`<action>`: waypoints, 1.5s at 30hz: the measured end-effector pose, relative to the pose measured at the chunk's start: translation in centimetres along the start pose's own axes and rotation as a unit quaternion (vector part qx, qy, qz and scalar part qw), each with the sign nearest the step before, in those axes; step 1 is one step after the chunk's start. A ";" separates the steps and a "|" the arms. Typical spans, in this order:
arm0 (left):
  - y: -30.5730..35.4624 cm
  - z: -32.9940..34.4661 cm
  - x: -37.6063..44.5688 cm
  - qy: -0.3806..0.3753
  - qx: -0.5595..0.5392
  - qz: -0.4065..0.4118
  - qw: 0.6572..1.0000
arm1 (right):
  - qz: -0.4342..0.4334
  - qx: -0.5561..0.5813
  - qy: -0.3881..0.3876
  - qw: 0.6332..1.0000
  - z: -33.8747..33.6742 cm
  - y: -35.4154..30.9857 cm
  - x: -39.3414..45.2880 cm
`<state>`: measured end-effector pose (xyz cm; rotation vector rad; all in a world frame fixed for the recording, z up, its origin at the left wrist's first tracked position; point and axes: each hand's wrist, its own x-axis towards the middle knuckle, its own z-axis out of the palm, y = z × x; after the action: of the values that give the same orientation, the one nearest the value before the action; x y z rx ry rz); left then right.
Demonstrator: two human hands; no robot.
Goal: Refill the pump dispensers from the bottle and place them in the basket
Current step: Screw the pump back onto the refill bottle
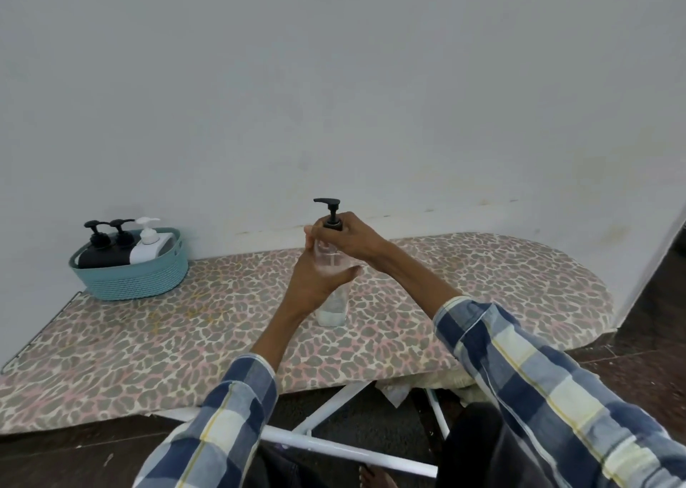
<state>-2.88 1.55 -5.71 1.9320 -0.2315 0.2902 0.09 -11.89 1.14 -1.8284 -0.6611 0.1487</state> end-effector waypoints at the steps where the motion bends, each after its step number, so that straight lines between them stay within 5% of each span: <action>1: -0.2 0.5 0.0 0.025 0.007 0.004 1.000 | 0.008 0.003 0.016 1.000 0.0 0.1 0.0; 6: -0.4 2.0 -1.5 0.150 0.050 -0.040 0.987 | 0.027 0.029 0.057 0.998 1.4 -0.3 -0.3; 10: -0.1 2.4 -2.2 0.167 0.033 -0.048 0.984 | 0.020 0.013 0.088 0.996 2.3 -0.2 -0.2; 14: 1.3 0.1 -2.3 0.002 -0.043 -0.045 0.998 | -0.018 0.011 -0.028 0.999 0.2 -1.0 -0.6; 18: 3.0 -2.8 -1.9 -0.195 -0.169 -0.057 0.964 | -0.043 0.137 -0.096 0.985 -1.9 -2.4 -1.0; 21: 3.3 -3.0 -1.3 -0.236 -0.208 -0.054 0.948 | -0.069 0.187 -0.148 0.969 -2.3 -2.9 -0.8; 28: 2.2 -1.8 -1.5 -0.102 -0.151 -0.068 0.981 | -0.051 0.093 -0.103 0.989 -1.9 -3.3 -0.6; 45: 0.1 1.0 -2.4 0.089 -0.122 -0.068 0.986 | 0.019 0.008 0.010 1.000 0.5 -2.3 -0.3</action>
<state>-5.06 0.66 -6.72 1.6598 -0.0154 0.3271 -1.24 -11.13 3.01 -1.8254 -0.6094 0.1612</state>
